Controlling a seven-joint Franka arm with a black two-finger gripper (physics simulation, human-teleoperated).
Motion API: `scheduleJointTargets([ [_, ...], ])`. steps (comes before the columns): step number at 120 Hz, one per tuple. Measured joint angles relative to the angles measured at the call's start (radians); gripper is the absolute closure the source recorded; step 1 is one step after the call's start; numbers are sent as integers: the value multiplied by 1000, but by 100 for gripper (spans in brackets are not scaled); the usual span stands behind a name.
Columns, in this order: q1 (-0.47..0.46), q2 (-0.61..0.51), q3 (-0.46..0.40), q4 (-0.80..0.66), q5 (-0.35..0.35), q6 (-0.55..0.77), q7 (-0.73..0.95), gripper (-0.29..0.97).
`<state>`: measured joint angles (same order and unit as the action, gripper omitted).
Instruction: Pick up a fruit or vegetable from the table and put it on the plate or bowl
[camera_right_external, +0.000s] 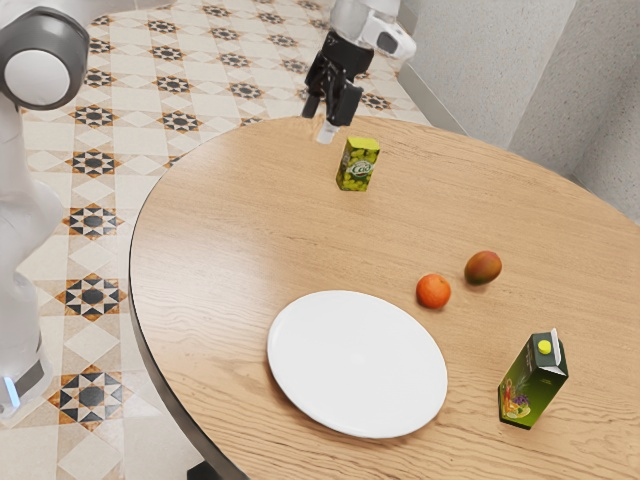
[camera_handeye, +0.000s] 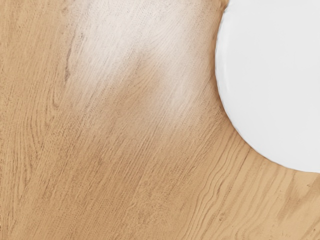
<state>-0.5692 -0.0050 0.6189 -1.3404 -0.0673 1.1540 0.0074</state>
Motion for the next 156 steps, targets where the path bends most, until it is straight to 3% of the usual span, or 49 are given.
scheduleJointTargets([
  [33, 51, 0, 22, -6, -25, 197, 4, 2],
  [39, 70, -11, 13, 53, -19, 204, 3, 2],
  [48, 188, -25, -86, 271, 67, 178, 3, 2],
  [62, 340, 89, -151, 331, 99, 163, 17, 2],
  [80, 159, 141, -205, 336, 84, 147, 38, 2],
  [102, 160, 192, -222, 290, 44, 131, 55, 2],
  [140, -27, 178, -220, 63, -6, 317, 50, 2],
  [156, 32, 240, -225, 36, -4, 436, 39, 2],
])
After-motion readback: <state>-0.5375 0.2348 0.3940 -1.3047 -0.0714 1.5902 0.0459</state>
